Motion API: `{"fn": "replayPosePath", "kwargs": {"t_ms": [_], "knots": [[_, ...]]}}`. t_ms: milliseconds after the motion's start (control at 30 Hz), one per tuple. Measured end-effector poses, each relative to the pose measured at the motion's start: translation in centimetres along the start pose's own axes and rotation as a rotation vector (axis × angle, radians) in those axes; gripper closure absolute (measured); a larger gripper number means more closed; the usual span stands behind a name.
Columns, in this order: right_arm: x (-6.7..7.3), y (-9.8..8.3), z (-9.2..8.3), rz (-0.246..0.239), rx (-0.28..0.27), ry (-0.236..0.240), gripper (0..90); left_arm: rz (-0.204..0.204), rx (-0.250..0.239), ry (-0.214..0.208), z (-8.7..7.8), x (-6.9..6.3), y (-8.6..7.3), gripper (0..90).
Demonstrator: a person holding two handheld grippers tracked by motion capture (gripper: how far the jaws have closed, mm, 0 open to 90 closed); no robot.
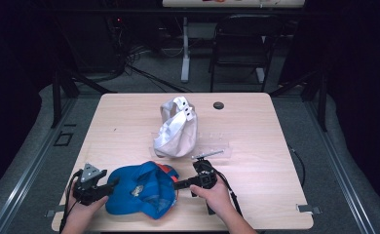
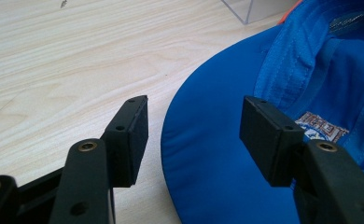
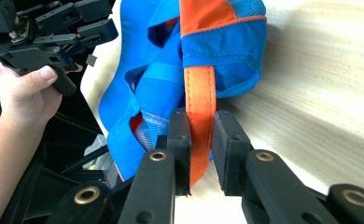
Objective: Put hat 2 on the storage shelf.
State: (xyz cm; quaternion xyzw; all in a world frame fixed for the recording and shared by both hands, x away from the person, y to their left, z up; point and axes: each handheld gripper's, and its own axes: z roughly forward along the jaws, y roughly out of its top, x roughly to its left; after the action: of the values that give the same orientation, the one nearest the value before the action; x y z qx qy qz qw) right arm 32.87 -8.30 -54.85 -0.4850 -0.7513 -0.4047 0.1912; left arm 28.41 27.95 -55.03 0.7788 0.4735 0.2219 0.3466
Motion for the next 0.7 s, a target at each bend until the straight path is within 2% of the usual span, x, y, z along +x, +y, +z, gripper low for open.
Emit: {"fn": "replayPosePath", "kwargs": {"t_ms": [167, 200, 300, 400, 700], "knots": [[0.9, 0.7, -0.8, -0.027, 0.027, -0.027, 78.3, -0.006, -0.002, 0.001, 0.0, 0.1, 0.0, 42.5], [1.0, 0.8, -0.9, -0.026, 0.017, -0.025, 78.3, -0.007, -0.001, 0.001, 0.0, 0.1, 0.0, 42.5], [1.3, 1.4, -1.6, -0.005, 0.02, -0.009, 78.5, -0.005, 0.0, 0.0, 0.0, 0.2, 0.0, 42.6], [1.6, 1.9, -2.1, 0.009, 0.026, 0.03, 78.5, -0.004, 0.002, -0.002, 0.0, 0.2, 0.0, 42.5], [2.7, 2.3, -3.5, 0.011, 0.028, 0.097, 78.5, -0.002, -0.005, -0.002, 0.1, 0.2, 0.1, 42.6]]}}
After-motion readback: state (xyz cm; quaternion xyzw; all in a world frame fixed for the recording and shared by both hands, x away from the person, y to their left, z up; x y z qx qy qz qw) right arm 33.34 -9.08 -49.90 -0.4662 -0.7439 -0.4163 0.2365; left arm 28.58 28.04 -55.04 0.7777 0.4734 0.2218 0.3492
